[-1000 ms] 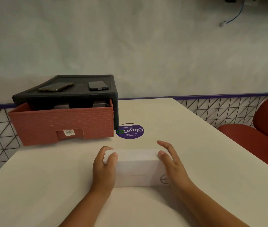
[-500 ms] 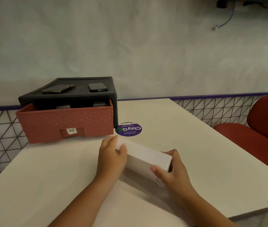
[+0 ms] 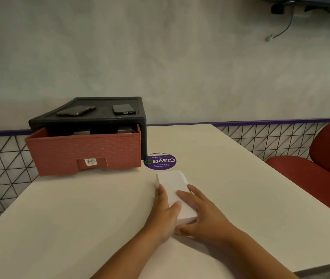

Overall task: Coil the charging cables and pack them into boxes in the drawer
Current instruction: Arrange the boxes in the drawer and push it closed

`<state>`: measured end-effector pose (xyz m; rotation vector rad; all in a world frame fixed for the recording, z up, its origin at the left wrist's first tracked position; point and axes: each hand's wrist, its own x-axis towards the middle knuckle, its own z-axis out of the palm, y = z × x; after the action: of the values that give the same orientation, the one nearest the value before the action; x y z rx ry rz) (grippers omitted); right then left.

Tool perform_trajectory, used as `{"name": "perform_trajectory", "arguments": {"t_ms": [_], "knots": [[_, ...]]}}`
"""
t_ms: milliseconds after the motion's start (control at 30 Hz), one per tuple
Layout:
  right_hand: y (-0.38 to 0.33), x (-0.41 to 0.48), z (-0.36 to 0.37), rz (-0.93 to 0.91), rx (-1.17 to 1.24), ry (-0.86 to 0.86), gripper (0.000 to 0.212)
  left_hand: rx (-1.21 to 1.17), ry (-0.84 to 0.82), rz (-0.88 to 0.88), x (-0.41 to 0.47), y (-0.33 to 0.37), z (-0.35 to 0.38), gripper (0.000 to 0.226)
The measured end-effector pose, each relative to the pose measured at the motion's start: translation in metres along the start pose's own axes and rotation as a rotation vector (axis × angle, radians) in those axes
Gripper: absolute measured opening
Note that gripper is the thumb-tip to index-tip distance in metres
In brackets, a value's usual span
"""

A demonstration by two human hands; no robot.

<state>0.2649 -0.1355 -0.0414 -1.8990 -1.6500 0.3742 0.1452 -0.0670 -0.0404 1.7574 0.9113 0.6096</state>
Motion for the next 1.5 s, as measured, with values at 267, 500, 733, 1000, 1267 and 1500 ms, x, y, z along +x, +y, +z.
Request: {"name": "perform_trajectory", "arguments": {"t_ms": [267, 500, 733, 1000, 1267, 1500], "knots": [[0.001, 0.023, -0.003, 0.038, -0.016, -0.087, 0.094, -0.063, -0.072, -0.114, 0.016, 0.008, -0.018, 0.067], [-0.001, 0.023, -0.005, 0.057, -0.025, -0.092, 0.093, -0.195, -0.160, -0.115, 0.015, -0.002, -0.040, 0.057], [-0.004, 0.029, -0.012, 0.033, 0.035, -0.069, 0.094, -0.400, 0.001, -0.193, 0.025, -0.006, -0.070, 0.047], [-0.030, 0.086, -0.035, -0.009, 0.196, 0.079, 0.065, -0.783, 0.282, -0.234, 0.063, -0.004, -0.139, 0.051], [-0.070, 0.203, -0.026, -0.022, 0.112, 0.168, 0.059, -1.182, 0.538, -0.284, 0.109, -0.009, -0.196, 0.082], [-0.088, 0.288, -0.025, 0.079, 0.281, 0.247, 0.051, -1.340, 0.619, -0.194, 0.129, -0.018, -0.202, 0.085]]}}
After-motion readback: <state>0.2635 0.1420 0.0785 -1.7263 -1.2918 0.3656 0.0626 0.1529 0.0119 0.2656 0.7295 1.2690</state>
